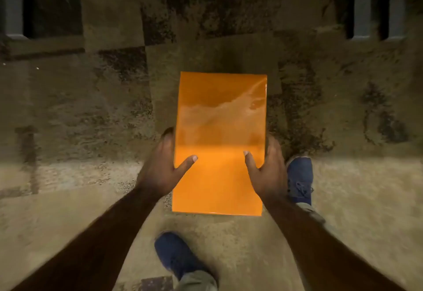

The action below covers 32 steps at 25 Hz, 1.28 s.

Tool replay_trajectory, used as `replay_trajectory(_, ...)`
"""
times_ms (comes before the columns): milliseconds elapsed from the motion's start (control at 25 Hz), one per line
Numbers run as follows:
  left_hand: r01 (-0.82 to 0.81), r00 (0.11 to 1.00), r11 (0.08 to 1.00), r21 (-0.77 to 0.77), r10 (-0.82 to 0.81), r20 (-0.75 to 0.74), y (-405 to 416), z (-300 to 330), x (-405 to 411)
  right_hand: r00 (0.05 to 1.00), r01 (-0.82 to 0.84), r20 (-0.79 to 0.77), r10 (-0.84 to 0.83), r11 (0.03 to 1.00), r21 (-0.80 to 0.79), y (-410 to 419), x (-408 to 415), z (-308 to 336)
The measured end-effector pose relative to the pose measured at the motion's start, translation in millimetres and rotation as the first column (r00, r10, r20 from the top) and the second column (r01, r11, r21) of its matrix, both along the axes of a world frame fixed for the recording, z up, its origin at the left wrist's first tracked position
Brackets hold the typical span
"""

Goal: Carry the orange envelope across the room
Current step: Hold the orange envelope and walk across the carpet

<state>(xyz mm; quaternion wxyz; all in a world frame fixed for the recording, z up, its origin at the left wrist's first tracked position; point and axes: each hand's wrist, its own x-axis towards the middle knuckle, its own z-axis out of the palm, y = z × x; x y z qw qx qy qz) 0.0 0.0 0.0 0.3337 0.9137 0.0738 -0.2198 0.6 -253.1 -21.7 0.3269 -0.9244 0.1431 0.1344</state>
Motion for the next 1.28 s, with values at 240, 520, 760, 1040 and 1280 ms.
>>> replay_trajectory(240,-0.225,0.966,0.964,-0.143,0.202,-0.161,-10.9,-61.4,-1.3,0.983,0.150,-0.109,-0.146,0.988,0.032,-9.7,11.1,-56.8)
replay_trajectory(520,-0.486,0.862,0.871,-0.071,0.464,-0.204,-23.1,-82.6,1.2,0.970,0.214,-0.164,-0.182,0.954,0.209,-22.7,14.0,-73.3)
replay_trajectory(760,-0.506,0.858,0.856,-0.102,0.488,-0.157,-29.6,-84.5,10.5,0.968,0.230,-0.160,-0.195,0.942,0.243,-39.5,29.5,-76.7)
replay_trajectory(1040,-0.498,0.867,0.848,-0.183,0.484,-0.116,-62.3,-68.6,74.3,0.970,0.243,-0.049,-0.238,0.931,0.274,-72.4,85.7,-69.5)
replay_trajectory(1280,-0.459,0.882,0.850,-0.257,0.471,-0.017,-99.5,-68.2,146.4,0.976,0.173,0.093,-0.198,0.959,0.226,-111.7,166.7,-59.1)
